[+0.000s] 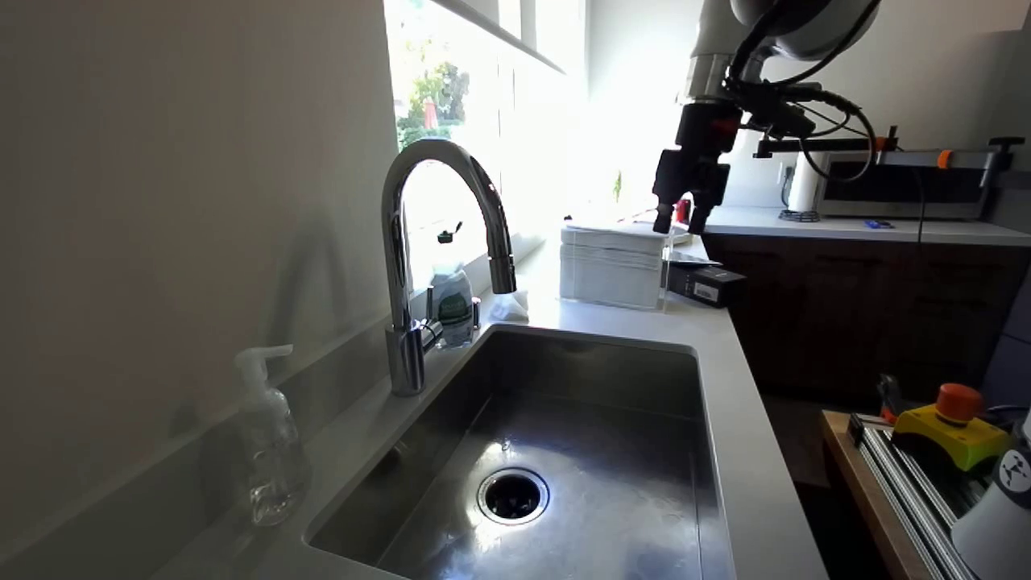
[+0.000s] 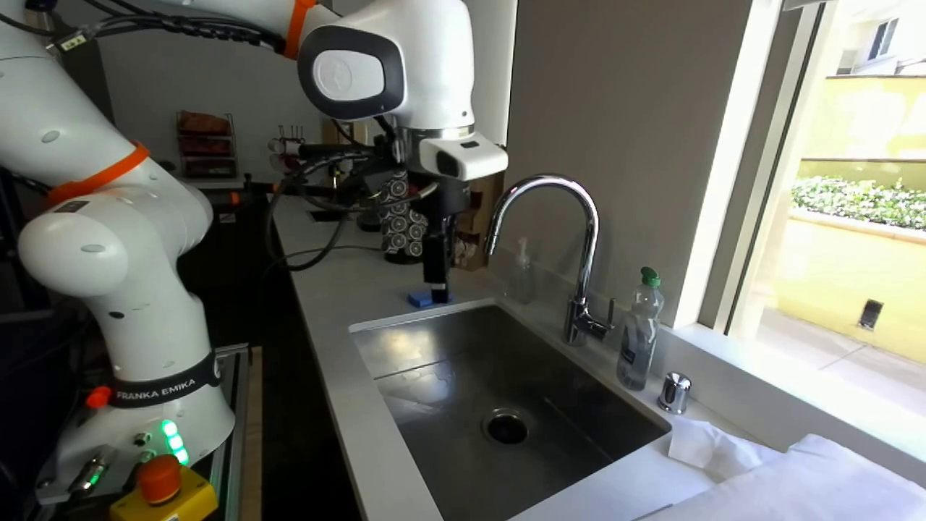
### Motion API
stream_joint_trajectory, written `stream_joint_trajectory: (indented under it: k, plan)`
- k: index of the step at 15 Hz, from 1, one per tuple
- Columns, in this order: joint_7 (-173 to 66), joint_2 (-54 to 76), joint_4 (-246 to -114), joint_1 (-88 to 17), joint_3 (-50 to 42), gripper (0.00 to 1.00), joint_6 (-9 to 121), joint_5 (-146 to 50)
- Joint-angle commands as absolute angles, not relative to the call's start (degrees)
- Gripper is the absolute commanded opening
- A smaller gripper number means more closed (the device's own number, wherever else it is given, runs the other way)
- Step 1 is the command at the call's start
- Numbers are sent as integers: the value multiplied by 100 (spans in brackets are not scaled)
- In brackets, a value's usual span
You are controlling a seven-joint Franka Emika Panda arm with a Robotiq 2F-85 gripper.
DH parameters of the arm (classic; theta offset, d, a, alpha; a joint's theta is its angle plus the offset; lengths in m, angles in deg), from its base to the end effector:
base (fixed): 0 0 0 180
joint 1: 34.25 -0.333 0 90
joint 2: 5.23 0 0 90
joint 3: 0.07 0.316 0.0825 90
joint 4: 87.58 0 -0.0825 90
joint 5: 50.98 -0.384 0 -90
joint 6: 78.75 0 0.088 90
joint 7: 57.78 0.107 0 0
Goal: Put the soap bottle on the window seal
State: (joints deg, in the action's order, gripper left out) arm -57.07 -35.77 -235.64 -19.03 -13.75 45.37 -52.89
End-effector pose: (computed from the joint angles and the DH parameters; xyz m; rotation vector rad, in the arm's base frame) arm 0.3422 -0.1880 0.4412 -2.9164 0.7574 -0.2006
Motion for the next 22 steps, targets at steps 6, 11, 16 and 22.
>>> stream_joint_trajectory:
  k: [6, 11, 16, 22]
  plan:
    - [-5747, -2906, -22827, -2155, -1335, 100, 5106, -5647]
    - [-5753, -2868, -22807, -2182, -1344, 100, 5106, -5685]
    - [-7087, -2177, -22274, -2530, -1759, 100, 5673, -6239]
    - [-7669, -1243, -21534, -2666, -1827, 100, 6267, -6836]
